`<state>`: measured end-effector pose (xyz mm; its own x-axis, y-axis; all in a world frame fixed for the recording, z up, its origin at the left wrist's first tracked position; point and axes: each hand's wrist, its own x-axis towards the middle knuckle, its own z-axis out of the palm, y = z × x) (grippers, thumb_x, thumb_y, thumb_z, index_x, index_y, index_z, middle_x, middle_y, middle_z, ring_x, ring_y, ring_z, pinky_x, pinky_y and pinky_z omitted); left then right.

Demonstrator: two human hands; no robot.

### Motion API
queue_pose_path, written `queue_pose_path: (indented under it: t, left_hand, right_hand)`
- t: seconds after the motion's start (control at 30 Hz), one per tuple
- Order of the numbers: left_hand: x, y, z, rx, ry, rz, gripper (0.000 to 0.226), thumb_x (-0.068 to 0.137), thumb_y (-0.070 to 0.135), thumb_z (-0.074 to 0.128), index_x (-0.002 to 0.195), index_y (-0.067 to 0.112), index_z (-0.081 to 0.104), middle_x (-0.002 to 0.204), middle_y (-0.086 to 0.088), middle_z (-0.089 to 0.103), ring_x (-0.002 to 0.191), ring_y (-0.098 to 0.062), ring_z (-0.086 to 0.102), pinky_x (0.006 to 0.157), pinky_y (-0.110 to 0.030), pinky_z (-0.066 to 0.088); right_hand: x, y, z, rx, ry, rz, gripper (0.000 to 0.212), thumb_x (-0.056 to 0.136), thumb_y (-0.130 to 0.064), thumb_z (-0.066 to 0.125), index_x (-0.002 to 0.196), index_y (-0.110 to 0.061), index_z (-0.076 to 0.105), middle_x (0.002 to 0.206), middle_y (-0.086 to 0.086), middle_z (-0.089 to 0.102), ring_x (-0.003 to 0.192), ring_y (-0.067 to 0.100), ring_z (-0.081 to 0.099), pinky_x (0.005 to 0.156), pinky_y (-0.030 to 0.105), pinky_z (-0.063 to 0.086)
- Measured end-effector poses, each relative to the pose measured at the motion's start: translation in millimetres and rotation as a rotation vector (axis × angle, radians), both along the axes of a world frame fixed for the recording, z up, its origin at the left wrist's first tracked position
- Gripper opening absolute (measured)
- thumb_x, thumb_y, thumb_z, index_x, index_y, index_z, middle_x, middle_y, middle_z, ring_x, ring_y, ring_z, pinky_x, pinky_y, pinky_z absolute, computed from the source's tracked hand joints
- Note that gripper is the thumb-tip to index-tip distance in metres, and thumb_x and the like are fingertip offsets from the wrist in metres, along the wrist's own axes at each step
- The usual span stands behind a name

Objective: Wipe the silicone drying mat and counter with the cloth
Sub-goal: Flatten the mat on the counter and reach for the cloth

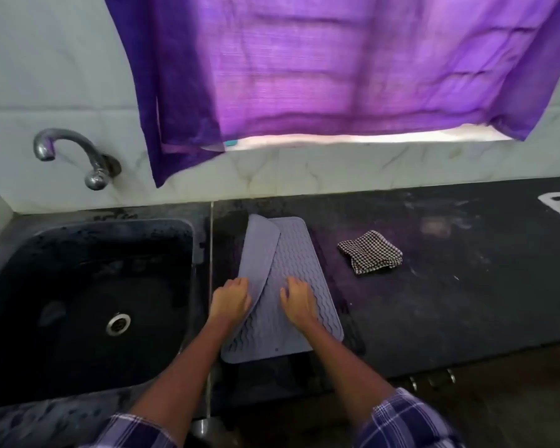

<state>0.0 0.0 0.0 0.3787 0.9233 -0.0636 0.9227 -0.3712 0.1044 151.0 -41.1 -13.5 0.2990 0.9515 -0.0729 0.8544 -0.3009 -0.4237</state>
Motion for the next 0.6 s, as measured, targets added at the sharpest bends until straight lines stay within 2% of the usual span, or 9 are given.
queue_pose_path:
  t: [0.1,0.2,0.27,0.4,0.6]
  left_hand:
    - [7.9,16.3,-1.4,0.028,0.079,-0.064,0.031,0.098,0.026,0.039,0.12,0.01,0.051,0.124,-0.009,0.059,0.115,-0.026,0.055,0.085,-0.037,0.048]
    - [20.6,24.9,-1.1,0.013,0.128,-0.155,0.04,0.093,0.038,0.047,0.124,0.011,0.049,0.125,-0.008,0.057,0.117,-0.024,0.053,0.084,-0.035,0.047]
    - [25.2,29.3,-4.9,0.012,0.141,-0.19,0.04,0.091,0.035,0.05,0.124,0.011,0.048,0.124,-0.008,0.057,0.116,-0.025,0.053,0.082,-0.034,0.047]
    - [28.9,32.3,-11.0,0.037,0.105,-0.199,0.029,0.096,0.017,0.039,0.122,0.011,0.05,0.123,-0.009,0.059,0.115,-0.025,0.054,0.08,-0.032,0.048]
    - [11.3,44.3,-4.5,0.004,-0.005,-0.088,0.027,0.097,0.016,0.042,0.121,0.012,0.054,0.119,-0.007,0.063,0.109,-0.024,0.06,0.08,-0.033,0.051]
  right_hand:
    - [-2.0,8.1,2.1,-0.011,0.016,-0.022,0.038,0.098,-0.021,0.04,0.131,-0.007,0.05,0.128,0.017,0.058,0.121,0.028,0.053,0.098,0.035,0.042]
    - [-3.6,14.4,1.9,-0.027,0.027,-0.064,0.036,0.098,-0.019,0.04,0.13,-0.006,0.051,0.129,0.016,0.057,0.122,0.028,0.052,0.099,0.035,0.042]
    - [-5.5,18.7,1.2,-0.009,0.025,-0.09,0.035,0.098,-0.018,0.04,0.128,-0.005,0.052,0.128,0.017,0.059,0.119,0.027,0.054,0.097,0.034,0.043]
    - [-4.4,24.5,-3.0,0.031,0.01,-0.122,0.034,0.098,-0.016,0.041,0.127,-0.004,0.054,0.125,0.016,0.062,0.114,0.026,0.058,0.093,0.034,0.044]
    - [2.2,31.4,-2.7,0.049,0.012,-0.151,0.035,0.098,-0.016,0.042,0.129,-0.004,0.053,0.124,0.015,0.063,0.115,0.026,0.058,0.094,0.033,0.046]
